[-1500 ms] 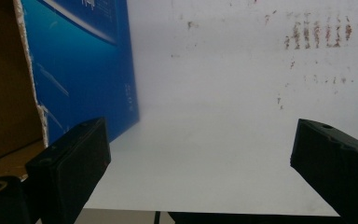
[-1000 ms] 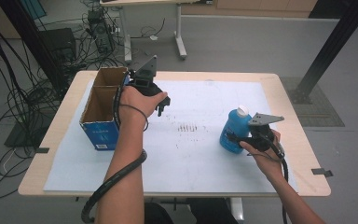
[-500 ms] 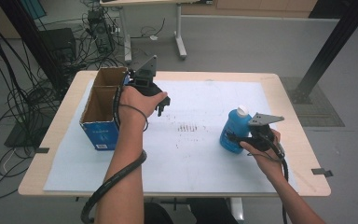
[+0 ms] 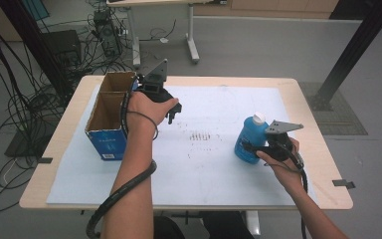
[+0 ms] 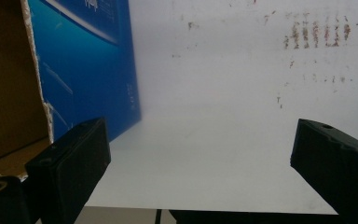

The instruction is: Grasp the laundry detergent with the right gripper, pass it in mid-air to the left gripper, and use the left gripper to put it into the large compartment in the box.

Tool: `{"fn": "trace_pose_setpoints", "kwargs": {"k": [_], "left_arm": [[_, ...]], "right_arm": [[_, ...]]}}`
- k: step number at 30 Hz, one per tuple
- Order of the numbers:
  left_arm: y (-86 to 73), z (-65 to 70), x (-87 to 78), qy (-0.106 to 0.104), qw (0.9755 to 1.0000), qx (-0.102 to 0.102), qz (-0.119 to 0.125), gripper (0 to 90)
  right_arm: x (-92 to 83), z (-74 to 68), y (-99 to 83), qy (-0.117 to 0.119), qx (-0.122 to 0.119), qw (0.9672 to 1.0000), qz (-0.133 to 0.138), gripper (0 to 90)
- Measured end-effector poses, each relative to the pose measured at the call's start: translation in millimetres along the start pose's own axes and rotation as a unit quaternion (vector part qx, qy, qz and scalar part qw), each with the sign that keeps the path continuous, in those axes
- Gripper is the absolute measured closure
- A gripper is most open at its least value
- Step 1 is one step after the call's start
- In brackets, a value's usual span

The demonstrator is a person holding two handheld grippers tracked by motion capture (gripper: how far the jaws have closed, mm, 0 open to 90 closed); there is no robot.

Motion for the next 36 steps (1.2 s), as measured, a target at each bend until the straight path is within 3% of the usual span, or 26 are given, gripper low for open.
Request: {"fn": "trace_pose_setpoints", "kwargs": {"k": [36], "left_arm": [[0.1, -0.8, -2.9, 0.0, 1.0, -0.001, 0.002, 5.2]], "right_arm": [[-0.4, 1.2, -0.1, 0.007, -0.002, 1.0, 0.001, 44.1]]}}
Point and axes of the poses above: each handheld gripper's, and its own axes: x roughly forward along the jaws, y roughly out of its top, z roughly to its right, the point moved 4 cm from there along x, roughly forward along the jaws, and after that the axes turned 15 degrees about z, right-handed, at the moved point
